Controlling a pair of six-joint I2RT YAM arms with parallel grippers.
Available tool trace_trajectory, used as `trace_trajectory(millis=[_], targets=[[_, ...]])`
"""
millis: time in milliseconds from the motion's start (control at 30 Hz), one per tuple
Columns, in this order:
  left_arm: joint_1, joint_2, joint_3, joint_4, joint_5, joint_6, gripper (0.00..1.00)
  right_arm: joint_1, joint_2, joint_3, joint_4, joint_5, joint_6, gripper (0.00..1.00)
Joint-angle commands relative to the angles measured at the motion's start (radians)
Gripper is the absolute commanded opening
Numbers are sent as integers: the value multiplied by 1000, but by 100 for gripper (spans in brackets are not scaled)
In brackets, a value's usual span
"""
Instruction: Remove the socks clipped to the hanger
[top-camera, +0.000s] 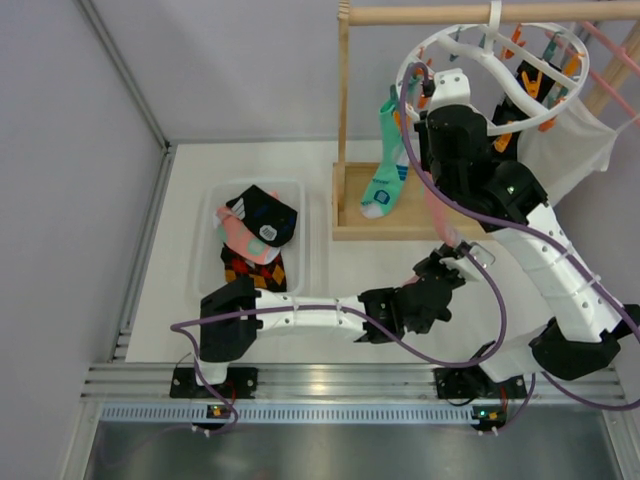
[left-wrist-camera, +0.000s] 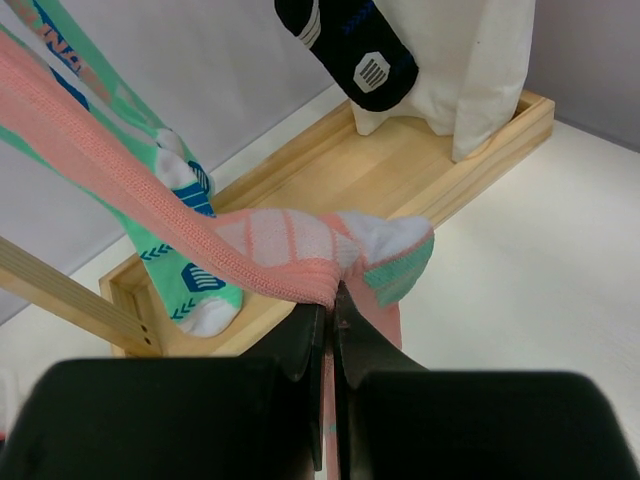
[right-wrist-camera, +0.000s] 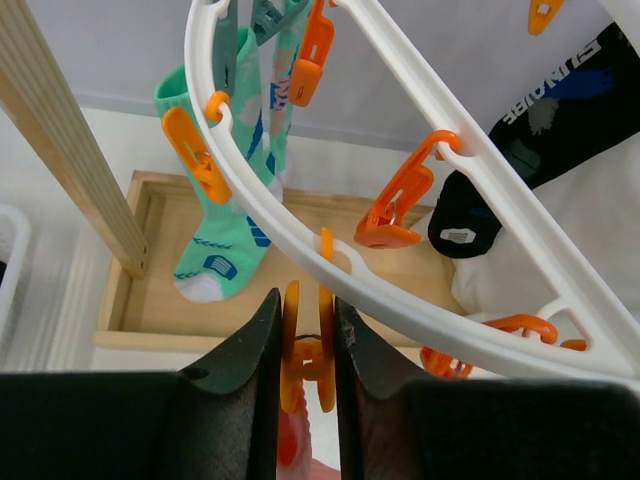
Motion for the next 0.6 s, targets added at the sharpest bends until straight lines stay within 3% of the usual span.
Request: trace_trajectory(millis=[0, 167, 233, 367, 467, 533, 567], targets=[[-9, -2, 7, 28, -21, -13, 0, -7, -43, -20, 88, 19, -2, 8], [-4, -45, -71, 25, -36, -71, 0, -7, -58, -33, 99, -10, 8, 13], [5, -93, -130, -3, -39, -140, 0, -9, -69, -40, 100, -32, 16, 31], [60, -220, -244, -116, 45, -344, 0, -13, -95, -63, 111, -76, 25, 46], [93, -297, -343, -143, 50, -398, 0, -13, -117, -72, 111, -96, 34, 59], [106, -373, -389, -182, 53, -445, 0, -13, -138, -83, 107, -109, 47, 76], [117, -409, -403, -237, 68, -471, 0, -13, -147, -93, 105, -128, 48, 79]])
